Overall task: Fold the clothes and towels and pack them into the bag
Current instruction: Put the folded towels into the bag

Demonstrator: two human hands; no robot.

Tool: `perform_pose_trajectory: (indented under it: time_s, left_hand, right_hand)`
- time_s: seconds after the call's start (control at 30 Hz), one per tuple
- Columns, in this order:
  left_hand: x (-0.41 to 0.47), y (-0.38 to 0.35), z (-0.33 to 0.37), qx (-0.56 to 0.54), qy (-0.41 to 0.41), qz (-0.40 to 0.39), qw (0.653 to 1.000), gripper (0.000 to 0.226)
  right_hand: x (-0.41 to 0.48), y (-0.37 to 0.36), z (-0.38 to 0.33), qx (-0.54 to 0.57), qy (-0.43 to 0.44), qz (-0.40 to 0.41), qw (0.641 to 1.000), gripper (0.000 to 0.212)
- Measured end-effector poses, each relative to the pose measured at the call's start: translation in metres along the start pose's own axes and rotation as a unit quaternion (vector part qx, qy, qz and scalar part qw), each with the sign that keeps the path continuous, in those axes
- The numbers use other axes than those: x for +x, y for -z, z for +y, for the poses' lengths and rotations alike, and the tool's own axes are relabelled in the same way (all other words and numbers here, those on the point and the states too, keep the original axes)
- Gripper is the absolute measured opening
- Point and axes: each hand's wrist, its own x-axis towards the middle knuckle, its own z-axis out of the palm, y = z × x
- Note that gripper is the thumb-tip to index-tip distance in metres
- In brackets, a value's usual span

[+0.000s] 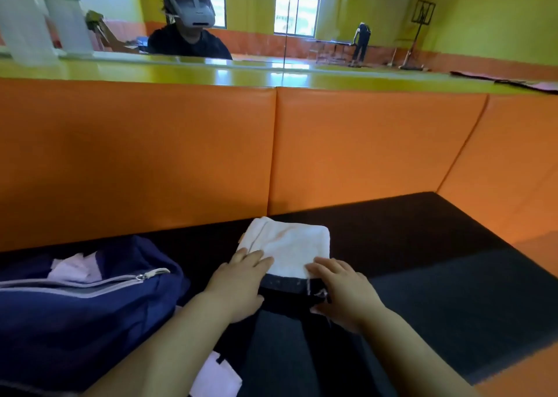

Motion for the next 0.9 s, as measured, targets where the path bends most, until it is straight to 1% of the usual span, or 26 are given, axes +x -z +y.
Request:
perform_pose_trajectory:
  time_s: [0.07, 0.1, 0.17, 0.23, 0.37, 0.5, 0.63, 0.7, 0.77, 0.83, 0.9]
  left_hand:
    - [0.003, -0.008, -0.001, -0.001, 0.004, -0.004, 1.0, 0.072]
    - [0.003, -0.009, -0.001, 0.004, 0.003, 0.005, 1.0, 0.07]
    - [0.002, -0.008, 0.003, 0.028, -0.004, 0.023, 0.999, 0.064]
    - [-0.004, -0.005, 0.009, 0.054, -0.011, 0.03, 0.998, 0.06]
    - [-0.029, -0.012, 0.028, 0.064, -0.037, 0.021, 0.997, 0.059]
    - [-0.06, -0.022, 0.048, 0.03, -0.053, 0.02, 0.998, 0.06]
    - [-0.087, -0.031, 0.062, -0.007, -0.102, 0.048, 0.994, 0.049]
    - [-0.097, -0.03, 0.067, -0.021, -0.116, 0.051, 0.992, 0.043]
    - [-0.103, -0.025, 0.069, -0.042, -0.111, 0.05, 0.992, 0.032]
    - [-0.106, -0.019, 0.07, -0.066, -0.098, 0.041, 0.992, 0.021]
    - [-0.108, -0.014, 0.07, -0.093, -0.082, 0.03, 0.992, 0.018]
  right_hand:
    - [-0.001, -0.012, 0.004, 0.024, 0.003, 0.041, 0.999, 0.056]
    - [-0.004, -0.016, 0.006, 0.042, 0.005, 0.059, 0.997, 0.051]
    - [-0.01, -0.024, 0.008, 0.072, 0.005, 0.083, 0.994, 0.048]
    - [-0.021, -0.027, 0.01, 0.085, -0.002, 0.096, 0.992, 0.049]
    - [-0.061, -0.026, 0.012, 0.086, 0.001, 0.085, 0.993, 0.052]
    - [-0.107, -0.024, 0.012, 0.096, 0.016, 0.075, 0.992, 0.043]
    - [-0.144, -0.019, 0.01, 0.122, 0.002, 0.059, 0.991, 0.038]
    - [-0.156, -0.015, 0.007, 0.111, -0.004, 0.058, 0.992, 0.038]
    - [-0.162, -0.014, 0.001, 0.082, 0.008, 0.061, 0.995, 0.043]
    - [-0.163, -0.013, -0.004, 0.051, 0.026, 0.045, 0.997, 0.051]
    - [-0.159, -0.006, -0.009, 0.035, 0.019, 0.033, 0.999, 0.051]
